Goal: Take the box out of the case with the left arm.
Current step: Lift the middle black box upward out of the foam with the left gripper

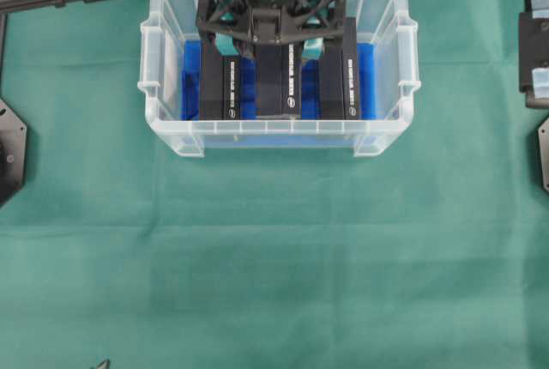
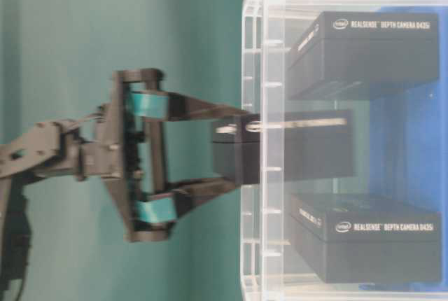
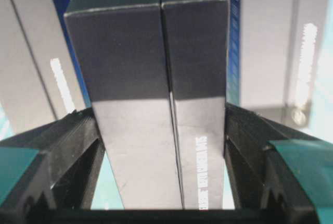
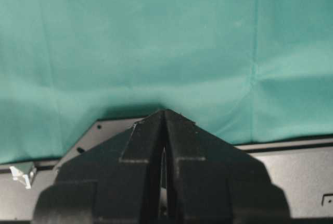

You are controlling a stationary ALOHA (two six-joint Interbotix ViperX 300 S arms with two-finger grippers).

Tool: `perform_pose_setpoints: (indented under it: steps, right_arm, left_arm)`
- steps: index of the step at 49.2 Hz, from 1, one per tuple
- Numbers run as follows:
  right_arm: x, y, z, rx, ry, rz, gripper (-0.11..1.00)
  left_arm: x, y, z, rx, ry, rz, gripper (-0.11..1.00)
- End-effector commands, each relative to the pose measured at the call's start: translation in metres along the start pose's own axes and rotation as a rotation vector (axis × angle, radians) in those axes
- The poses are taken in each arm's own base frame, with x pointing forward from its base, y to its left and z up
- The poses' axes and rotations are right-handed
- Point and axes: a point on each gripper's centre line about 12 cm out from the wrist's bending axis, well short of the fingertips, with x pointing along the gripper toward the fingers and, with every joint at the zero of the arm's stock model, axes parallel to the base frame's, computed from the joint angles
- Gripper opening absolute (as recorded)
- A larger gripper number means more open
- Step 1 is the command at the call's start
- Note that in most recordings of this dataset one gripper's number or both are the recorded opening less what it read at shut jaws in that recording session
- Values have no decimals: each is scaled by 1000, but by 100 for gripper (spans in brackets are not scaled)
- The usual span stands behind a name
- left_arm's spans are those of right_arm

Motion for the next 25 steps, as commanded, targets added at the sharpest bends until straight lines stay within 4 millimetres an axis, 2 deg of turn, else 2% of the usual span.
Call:
perform_pose_setpoints:
  steps: [1,15,19,25]
  right_arm:
    - [-4,0,2,1,-19,0,0]
    - [-3,-1,2,2,-21,-4,0]
    - [-3,-1,2,1,-23,-5,0]
    - [-4,-1,3,2,-33,-8,0]
  left_arm:
    - [-59,0,0,-1,-30,-97,61]
    - [-120,8,-3,0,-48,-143,61]
    - [-129,10,-4,1,-46,-138,61]
    - [-132,10,-4,2,-42,-124,61]
